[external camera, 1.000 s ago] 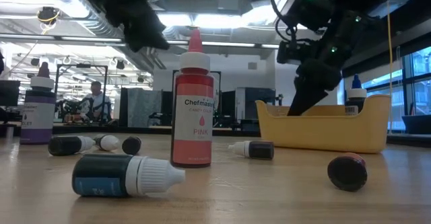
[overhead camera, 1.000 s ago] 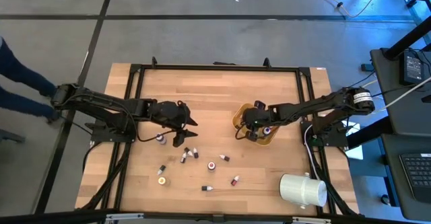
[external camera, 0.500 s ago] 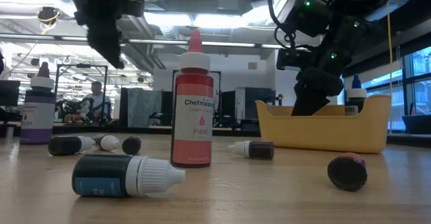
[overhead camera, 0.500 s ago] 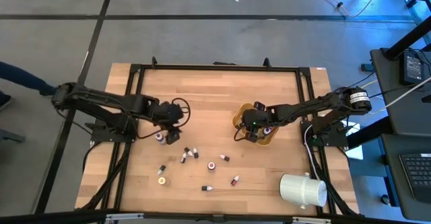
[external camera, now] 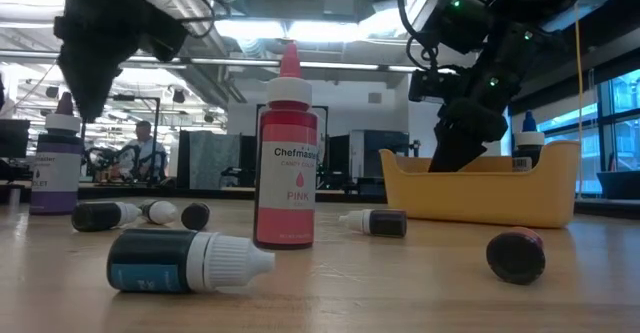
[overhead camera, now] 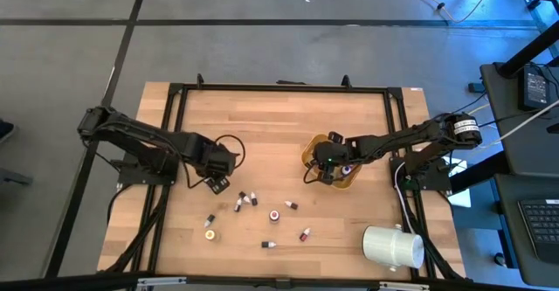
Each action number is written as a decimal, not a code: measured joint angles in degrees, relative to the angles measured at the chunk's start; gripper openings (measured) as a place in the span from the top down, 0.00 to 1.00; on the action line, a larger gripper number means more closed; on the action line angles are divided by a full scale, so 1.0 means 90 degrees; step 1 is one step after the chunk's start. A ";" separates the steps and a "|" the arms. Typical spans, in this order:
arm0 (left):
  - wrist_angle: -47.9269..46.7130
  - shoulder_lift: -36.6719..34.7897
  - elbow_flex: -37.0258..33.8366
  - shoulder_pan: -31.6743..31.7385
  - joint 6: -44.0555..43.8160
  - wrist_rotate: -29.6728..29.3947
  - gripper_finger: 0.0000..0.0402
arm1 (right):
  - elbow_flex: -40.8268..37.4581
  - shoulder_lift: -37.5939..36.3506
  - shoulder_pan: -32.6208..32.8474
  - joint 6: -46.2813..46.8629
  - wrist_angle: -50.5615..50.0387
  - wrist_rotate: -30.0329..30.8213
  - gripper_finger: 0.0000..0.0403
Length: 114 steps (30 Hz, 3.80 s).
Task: Pick & Place food coloring
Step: Put the large purple food coloring bottle in the yellow bin
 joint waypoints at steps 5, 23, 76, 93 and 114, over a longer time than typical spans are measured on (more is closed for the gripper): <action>-0.0002 0.0306 0.0001 -0.0108 -0.0104 0.0346 0.45 | 0.0000 0.0000 0.0000 -0.0001 -0.0002 0.0000 0.66; -0.0675 0.0377 0.0001 -0.0106 -0.0232 0.0581 0.45 | 0.0000 0.0000 -0.0002 -0.0014 -0.0004 -0.0002 0.66; 0.1848 0.2981 0.3551 0.0536 0.5323 0.0219 0.73 | 0.0857 -0.2370 0.1569 0.0117 -0.1260 0.0505 0.66; 0.0793 0.4458 0.4902 0.0555 0.5900 0.0207 0.68 | 0.0850 -0.2370 0.1566 0.0222 -0.1544 0.0500 0.66; 0.0113 0.3928 0.4904 0.0526 0.5731 0.0202 0.62 | 0.0848 -0.2325 0.1564 0.0181 -0.1556 0.0486 0.66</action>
